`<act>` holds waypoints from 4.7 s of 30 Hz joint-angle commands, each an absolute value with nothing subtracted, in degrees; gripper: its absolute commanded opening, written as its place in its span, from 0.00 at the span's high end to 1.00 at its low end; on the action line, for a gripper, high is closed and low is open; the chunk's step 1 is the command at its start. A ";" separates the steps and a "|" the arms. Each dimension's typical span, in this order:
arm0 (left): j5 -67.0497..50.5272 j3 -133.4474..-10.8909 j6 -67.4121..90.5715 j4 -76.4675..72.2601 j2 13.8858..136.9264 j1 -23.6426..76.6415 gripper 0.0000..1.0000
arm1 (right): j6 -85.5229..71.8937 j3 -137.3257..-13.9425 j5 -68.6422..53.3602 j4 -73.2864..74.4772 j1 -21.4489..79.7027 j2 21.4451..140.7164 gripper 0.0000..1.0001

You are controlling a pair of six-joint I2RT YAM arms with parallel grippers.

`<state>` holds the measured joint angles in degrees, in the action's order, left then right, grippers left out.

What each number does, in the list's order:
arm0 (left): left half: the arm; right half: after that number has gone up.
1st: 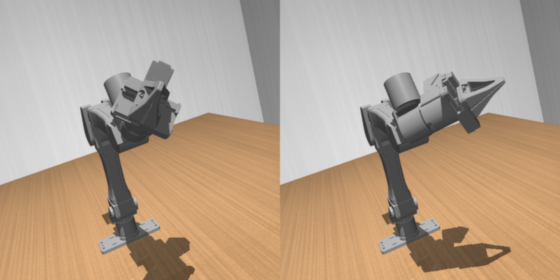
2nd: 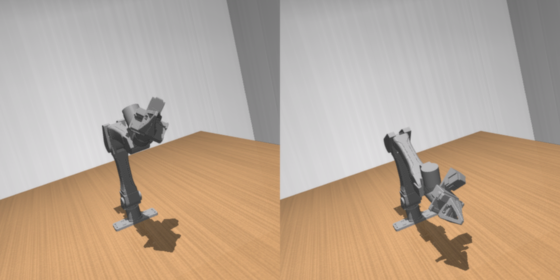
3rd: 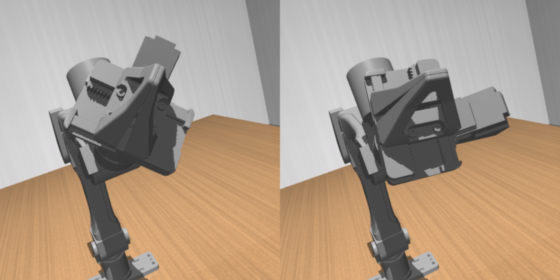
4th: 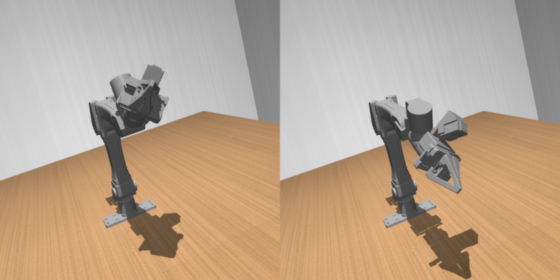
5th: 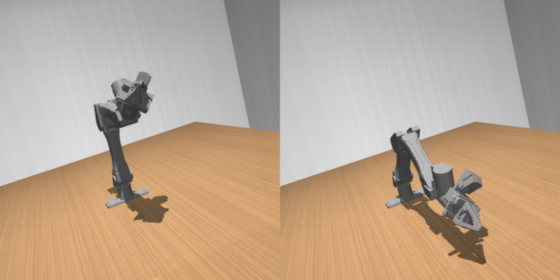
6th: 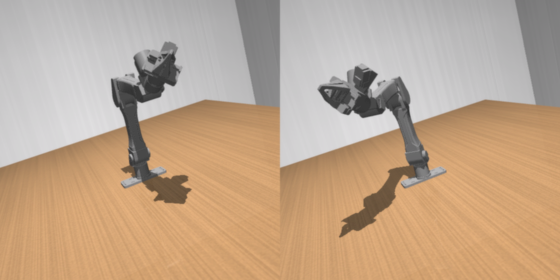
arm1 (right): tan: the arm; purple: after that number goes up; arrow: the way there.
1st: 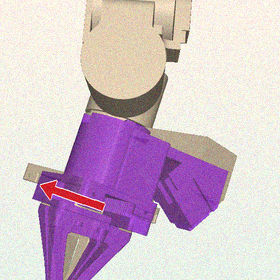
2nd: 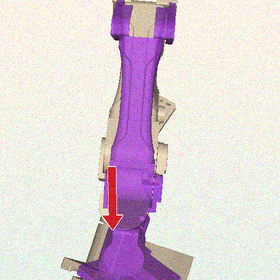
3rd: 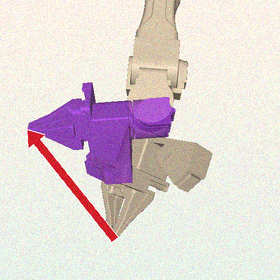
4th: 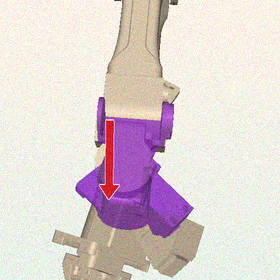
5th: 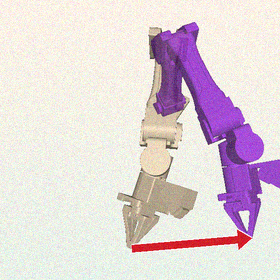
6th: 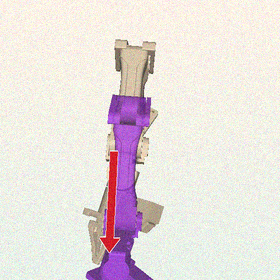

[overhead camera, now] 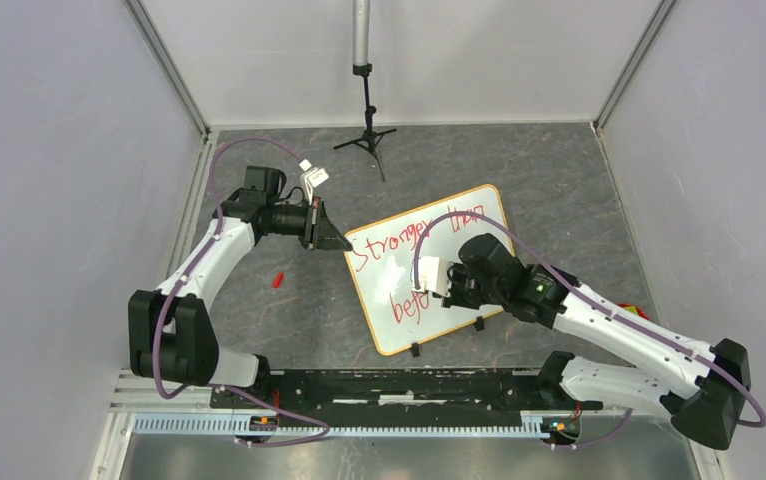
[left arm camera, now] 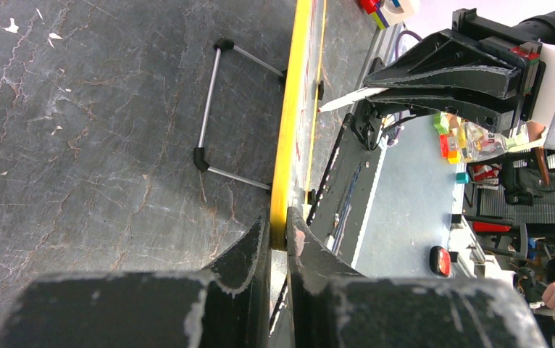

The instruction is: Write a sentence on the whiteboard

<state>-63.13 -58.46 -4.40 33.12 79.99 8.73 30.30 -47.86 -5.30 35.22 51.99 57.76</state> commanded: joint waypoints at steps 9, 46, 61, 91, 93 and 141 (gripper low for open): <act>-60.82 -59.85 -5.88 31.60 80.23 8.61 0.98 | 31.37 -46.26 -1.59 34.49 51.80 59.25 1.00; -60.74 -60.20 -5.61 31.63 80.06 8.64 0.98 | 30.15 -48.23 -4.34 35.42 51.82 59.88 1.00; -60.70 -60.12 -5.62 31.63 80.07 8.61 0.98 | 30.26 -48.87 -1.94 35.91 48.91 59.02 1.00; -60.51 -60.22 -5.98 32.17 79.89 8.61 0.97 | 32.85 -45.71 -6.38 38.23 48.19 56.86 1.00; -60.56 -60.21 -6.01 32.17 79.97 8.61 0.98 | 32.95 -45.45 -5.51 38.31 48.24 57.13 1.00; -60.74 -60.57 -6.14 32.17 80.58 8.61 0.98 | 31.81 -50.06 -4.17 37.61 48.09 58.97 1.00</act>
<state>-63.07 -58.57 -4.40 33.36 80.12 8.73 32.23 -48.53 -1.74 40.58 48.31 58.02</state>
